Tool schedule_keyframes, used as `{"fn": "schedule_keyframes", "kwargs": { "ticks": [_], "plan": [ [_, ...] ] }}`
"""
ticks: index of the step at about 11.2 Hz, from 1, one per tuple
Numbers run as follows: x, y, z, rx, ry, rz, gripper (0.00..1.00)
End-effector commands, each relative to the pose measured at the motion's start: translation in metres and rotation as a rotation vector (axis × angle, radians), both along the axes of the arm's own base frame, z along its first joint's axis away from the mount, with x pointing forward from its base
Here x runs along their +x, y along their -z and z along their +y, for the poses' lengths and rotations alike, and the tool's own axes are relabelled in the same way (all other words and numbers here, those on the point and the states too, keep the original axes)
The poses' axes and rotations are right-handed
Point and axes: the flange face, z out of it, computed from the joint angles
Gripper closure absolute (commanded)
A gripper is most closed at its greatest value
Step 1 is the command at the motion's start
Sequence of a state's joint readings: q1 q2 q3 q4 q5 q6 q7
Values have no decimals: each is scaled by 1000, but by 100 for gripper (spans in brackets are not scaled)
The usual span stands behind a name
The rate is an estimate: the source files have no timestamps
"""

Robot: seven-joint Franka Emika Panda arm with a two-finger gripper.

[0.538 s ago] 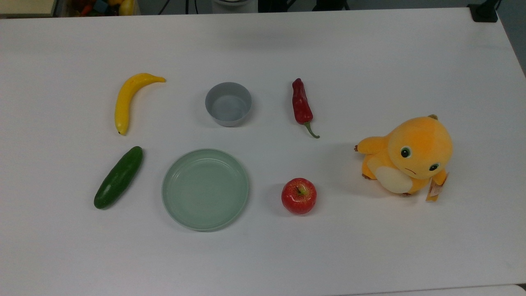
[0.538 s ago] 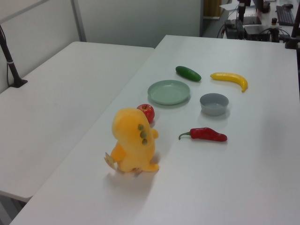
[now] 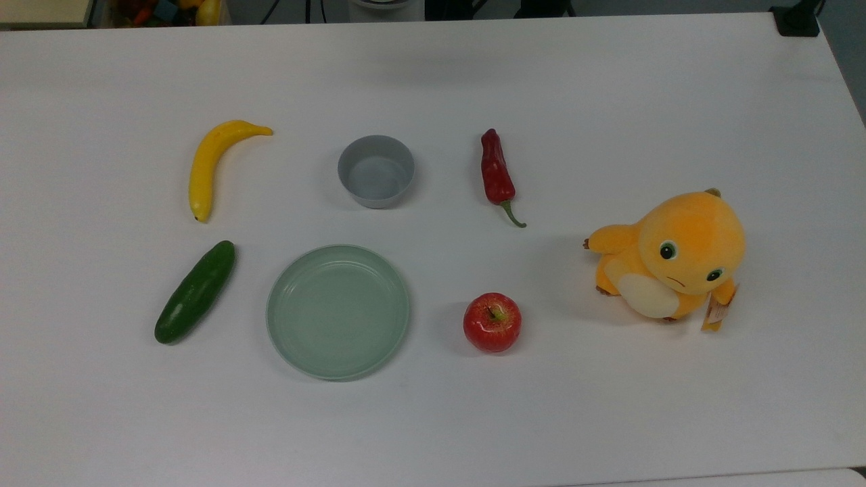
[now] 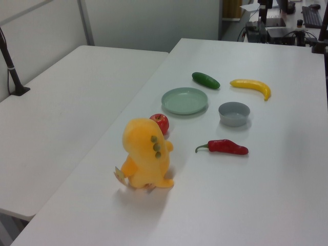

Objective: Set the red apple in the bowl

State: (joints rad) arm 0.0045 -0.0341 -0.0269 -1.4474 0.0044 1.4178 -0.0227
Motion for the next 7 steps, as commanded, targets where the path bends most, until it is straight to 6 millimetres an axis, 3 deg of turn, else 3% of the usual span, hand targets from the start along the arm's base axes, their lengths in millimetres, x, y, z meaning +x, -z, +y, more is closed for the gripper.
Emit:
{"fn": "schedule_keyframes", "kwargs": {
  "ticks": [1, 7],
  "plan": [
    [-2, 2, 1, 4, 7, -9, 0],
    [10, 21, 10, -75, -16, 26, 0]
  ]
}}
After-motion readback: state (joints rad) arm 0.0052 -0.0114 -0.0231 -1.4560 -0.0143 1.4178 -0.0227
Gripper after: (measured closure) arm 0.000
